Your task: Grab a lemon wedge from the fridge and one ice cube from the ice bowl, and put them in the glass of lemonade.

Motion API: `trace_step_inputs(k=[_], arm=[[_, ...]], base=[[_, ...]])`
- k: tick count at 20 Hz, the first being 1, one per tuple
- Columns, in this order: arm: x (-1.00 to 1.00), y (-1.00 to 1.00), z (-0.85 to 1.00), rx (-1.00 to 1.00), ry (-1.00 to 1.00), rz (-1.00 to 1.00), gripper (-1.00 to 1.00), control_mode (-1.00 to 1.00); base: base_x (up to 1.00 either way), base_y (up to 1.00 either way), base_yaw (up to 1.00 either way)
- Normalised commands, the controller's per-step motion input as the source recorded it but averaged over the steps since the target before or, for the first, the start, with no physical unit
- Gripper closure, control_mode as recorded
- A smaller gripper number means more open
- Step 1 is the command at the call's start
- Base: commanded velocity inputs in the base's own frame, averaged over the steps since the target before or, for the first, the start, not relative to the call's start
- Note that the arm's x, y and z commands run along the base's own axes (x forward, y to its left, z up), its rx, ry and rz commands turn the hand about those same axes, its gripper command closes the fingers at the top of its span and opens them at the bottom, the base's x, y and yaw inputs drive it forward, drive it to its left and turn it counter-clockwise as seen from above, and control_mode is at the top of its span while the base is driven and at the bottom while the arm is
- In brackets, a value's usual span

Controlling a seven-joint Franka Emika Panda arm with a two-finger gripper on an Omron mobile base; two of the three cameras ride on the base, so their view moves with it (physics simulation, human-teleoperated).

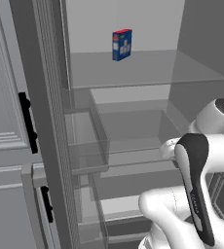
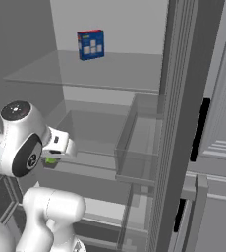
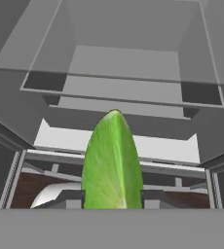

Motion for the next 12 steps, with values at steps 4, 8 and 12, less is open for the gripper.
trace_step_inputs(k=[4, 8, 12], arm=[[0.0, 0.0, 0.0, 0.0, 0.0, 0.0, 1.0, 1.0], [0.0, 0.0, 0.0, 0.0, 0.0, 0.0, 1.0, 1.0], [0.0, 0.0, 0.0, 0.0, 0.0, 0.0, 1.0, 1.0]], base=[[-0.96, 0.0, -0.05], [-1.0, 0.0, -0.05], [-1.0, 0.12, 0.07]])
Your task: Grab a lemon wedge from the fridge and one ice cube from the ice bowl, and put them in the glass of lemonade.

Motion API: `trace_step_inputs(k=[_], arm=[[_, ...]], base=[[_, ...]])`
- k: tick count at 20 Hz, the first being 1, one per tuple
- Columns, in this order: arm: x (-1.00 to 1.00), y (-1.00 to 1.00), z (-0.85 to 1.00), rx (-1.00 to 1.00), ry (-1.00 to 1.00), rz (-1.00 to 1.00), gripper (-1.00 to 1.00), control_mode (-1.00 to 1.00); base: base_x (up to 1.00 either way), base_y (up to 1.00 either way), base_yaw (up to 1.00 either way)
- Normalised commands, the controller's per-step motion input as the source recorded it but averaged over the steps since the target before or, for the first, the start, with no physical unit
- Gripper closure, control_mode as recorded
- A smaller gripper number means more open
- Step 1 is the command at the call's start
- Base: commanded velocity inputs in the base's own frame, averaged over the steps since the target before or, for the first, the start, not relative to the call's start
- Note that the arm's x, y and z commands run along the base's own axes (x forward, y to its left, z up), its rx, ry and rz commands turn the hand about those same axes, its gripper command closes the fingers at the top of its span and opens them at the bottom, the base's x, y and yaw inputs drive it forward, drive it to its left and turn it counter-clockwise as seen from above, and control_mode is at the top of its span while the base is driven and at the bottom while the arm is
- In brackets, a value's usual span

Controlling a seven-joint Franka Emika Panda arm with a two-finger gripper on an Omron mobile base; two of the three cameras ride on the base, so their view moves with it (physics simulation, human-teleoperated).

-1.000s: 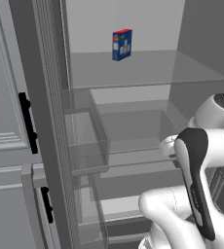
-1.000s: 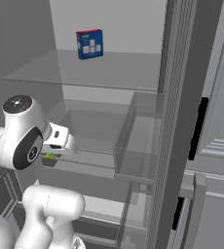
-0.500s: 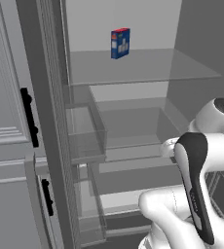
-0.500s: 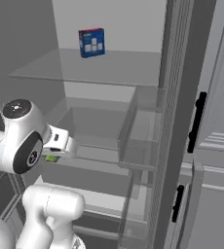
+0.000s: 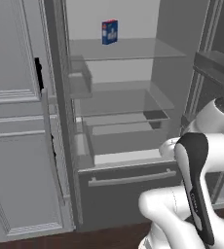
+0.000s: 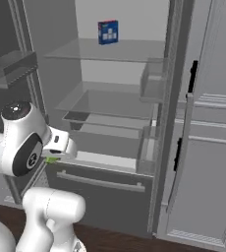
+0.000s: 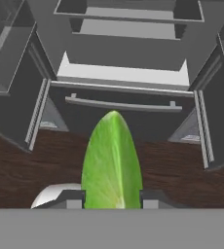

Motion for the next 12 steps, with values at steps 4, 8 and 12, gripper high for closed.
trace_step_inputs(k=[4, 8, 12], arm=[[0.0, 0.0, 0.0, 0.0, 0.0, 0.0, 1.0, 1.0], [0.0, 0.0, 0.0, 0.0, 0.0, 0.0, 1.0, 1.0], [0.0, 0.0, 0.0, 0.0, 0.0, 0.0, 1.0, 1.0]], base=[[-1.0, 0.43, 0.22], [-0.94, 0.8, 0.48], [-0.26, 1.0, 0.6]])
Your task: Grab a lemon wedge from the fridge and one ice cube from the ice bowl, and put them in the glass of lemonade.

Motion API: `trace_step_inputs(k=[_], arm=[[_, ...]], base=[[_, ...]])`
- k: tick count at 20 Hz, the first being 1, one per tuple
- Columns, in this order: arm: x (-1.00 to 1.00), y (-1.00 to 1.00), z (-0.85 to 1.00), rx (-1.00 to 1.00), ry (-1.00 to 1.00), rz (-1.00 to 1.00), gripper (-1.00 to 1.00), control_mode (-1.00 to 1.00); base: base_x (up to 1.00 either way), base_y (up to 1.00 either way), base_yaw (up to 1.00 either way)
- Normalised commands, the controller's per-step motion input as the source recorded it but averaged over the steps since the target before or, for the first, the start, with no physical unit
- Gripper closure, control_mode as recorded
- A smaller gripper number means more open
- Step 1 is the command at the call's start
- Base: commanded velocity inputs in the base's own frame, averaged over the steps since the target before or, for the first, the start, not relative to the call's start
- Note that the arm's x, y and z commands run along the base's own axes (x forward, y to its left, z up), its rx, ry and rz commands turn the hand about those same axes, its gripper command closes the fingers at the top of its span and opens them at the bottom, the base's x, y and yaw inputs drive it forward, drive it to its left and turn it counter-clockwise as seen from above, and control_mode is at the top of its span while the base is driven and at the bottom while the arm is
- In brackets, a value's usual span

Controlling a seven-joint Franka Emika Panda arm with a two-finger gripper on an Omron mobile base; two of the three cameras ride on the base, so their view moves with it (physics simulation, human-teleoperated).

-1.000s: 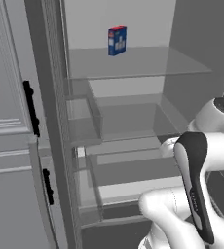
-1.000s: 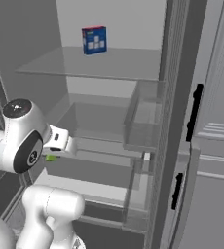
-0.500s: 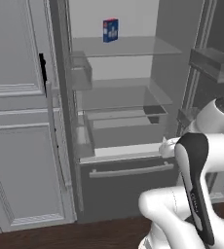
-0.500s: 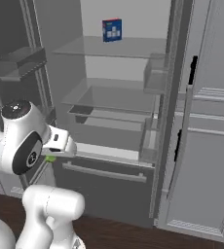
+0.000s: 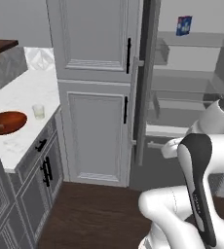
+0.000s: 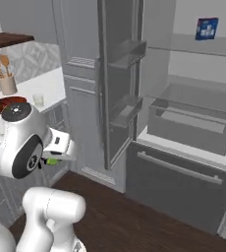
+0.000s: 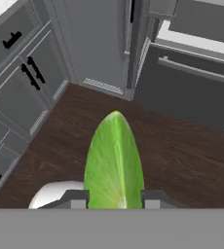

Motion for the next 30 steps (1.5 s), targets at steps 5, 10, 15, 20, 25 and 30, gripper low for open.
trace_step_inputs(k=[5, 10, 15, 20, 25, 30], arm=[[0.0, 0.0, 0.0, 0.0, 0.0, 0.0, 1.0, 1.0], [0.0, 0.0, 0.0, 0.0, 0.0, 0.0, 1.0, 1.0], [0.0, 0.0, 0.0, 0.0, 0.0, 0.0, 1.0, 1.0], [0.0, 0.0, 0.0, 0.0, 0.0, 0.0, 1.0, 1.0], [0.0, 0.0, 0.0, 0.0, 0.0, 0.0, 1.0, 1.0], [0.0, 0.0, 0.0, 0.0, 0.0, 0.0, 1.0, 1.0]], base=[[0.15, 0.94, 0.41], [0.78, 0.26, 0.17], [0.77, 0.0, 0.28], [0.23, 0.0, 0.32], [0.08, 0.0, 0.32], [0.63, 0.0, 0.15]])
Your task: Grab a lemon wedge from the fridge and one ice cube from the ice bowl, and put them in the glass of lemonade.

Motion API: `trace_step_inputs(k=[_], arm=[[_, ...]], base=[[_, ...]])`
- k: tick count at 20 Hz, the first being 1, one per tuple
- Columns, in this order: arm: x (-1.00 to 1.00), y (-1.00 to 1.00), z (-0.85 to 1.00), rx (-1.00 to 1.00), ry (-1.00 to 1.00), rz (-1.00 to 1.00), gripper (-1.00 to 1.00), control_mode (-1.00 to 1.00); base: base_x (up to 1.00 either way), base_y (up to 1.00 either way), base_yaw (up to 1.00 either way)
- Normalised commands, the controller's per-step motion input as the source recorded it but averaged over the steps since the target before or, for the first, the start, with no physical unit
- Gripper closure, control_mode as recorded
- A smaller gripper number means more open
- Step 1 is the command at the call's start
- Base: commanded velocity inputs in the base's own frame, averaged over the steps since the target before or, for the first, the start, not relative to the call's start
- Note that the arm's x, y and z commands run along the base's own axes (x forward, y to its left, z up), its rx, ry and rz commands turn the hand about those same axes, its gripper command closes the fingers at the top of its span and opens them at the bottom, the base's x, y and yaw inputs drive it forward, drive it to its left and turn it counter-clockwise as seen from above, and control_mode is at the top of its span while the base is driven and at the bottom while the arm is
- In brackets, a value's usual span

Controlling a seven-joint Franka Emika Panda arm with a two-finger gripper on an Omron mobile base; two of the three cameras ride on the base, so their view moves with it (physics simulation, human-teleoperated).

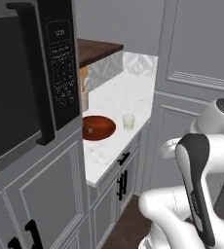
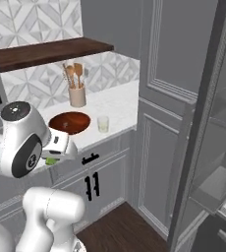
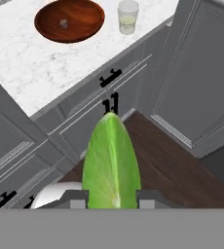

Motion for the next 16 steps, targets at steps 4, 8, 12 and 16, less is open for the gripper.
trace_step_inputs(k=[4, 8, 12, 16], arm=[[0.0, 0.0, 0.0, 0.0, 0.0, 0.0, 1.0, 1.0], [0.0, 0.0, 0.0, 0.0, 0.0, 0.0, 1.0, 1.0], [0.0, 0.0, 0.0, 0.0, 0.0, 0.0, 1.0, 1.0], [0.0, 0.0, 0.0, 0.0, 0.0, 0.0, 1.0, 1.0]], base=[[0.84, 0.0, 0.04], [1.0, -0.04, 0.0], [0.76, 0.0, 0.0], [0.01, 0.0, 0.0]])
